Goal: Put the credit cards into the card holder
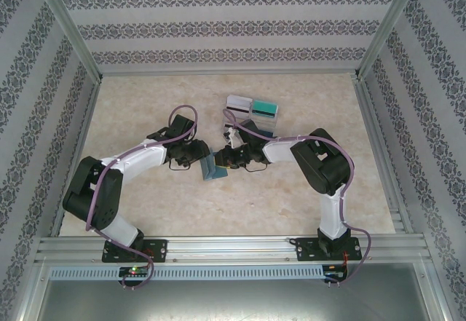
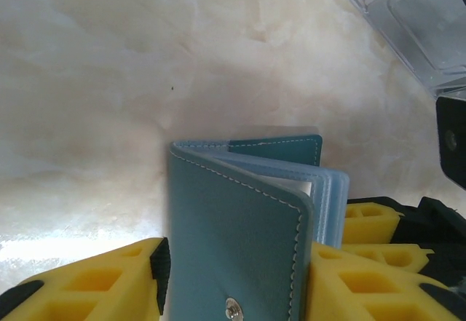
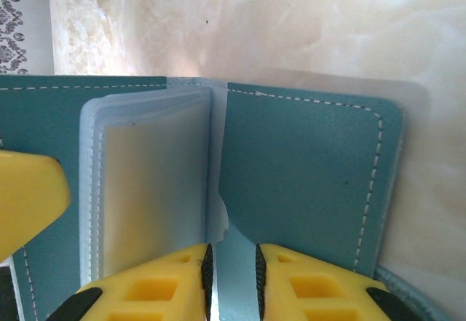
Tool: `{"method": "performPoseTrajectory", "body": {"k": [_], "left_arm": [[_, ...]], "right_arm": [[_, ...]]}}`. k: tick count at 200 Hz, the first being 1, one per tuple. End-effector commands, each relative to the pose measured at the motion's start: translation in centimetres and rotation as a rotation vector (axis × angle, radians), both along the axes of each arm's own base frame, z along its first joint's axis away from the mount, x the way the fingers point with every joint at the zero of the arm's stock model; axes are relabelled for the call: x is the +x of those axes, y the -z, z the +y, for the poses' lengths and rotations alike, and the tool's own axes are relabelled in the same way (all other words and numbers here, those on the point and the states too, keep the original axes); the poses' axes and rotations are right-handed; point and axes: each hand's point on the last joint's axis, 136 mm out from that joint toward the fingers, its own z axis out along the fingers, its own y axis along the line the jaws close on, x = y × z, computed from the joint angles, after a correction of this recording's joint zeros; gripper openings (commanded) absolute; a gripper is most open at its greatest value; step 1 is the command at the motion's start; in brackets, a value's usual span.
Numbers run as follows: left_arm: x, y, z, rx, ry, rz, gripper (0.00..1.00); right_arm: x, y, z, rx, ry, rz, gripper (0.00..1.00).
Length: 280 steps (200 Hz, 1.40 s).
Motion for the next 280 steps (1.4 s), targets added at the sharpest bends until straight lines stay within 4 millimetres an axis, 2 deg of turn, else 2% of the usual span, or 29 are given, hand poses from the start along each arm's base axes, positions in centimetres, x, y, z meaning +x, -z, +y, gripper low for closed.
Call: {"method": "performPoseTrajectory", "body": {"k": [1, 23, 59, 112, 146, 198, 243, 280], "left_arm": [[1.0, -1.0, -0.5, -0.027, 0.002, -0.024, 0.5], [1.1, -0.9, -0.6, -0.027, 0.011, -0.017, 0.5], [0.7, 0.5, -1.1, -0.056, 0.009, 0.014, 0.49], [0.5, 1.4, -2.0, -0.114, 0.015, 0.04, 0.5], [0.0, 2.0, -1.8, -0.11, 0.011, 0.053, 0.45], [-0.2, 2.0, -1.4, -0.11, 0.003, 0.045, 0.25], [-0.2, 1.8, -0.8, -0.112, 0.0, 0.021, 0.0], [0.1, 0.5, 0.1, -0.091, 0.007, -0.016, 0.0]], "right_arm": [[-0.6, 1.6, 0.2, -0.048, -0.019, 0.014, 0.26], [-0.5, 1.4, 0.1, -0.042, -0.012, 0.011, 0.26], [-0.4, 0.8, 0.0, -0.033, -0.008, 0.005, 0.26], [-0.5, 1.1, 0.1, -0.03, -0.009, 0.016, 0.26], [-0.4, 1.0, -0.1, -0.035, 0.0, 0.013, 0.26], [-0.4, 1.1, -0.1, -0.029, 0.001, 0.019, 0.26], [-0.2, 1.0, -0.3, -0.017, 0.013, 0.023, 0.26], [-0.1, 1.1, -0.5, -0.012, 0.022, 0.03, 0.26]]}}
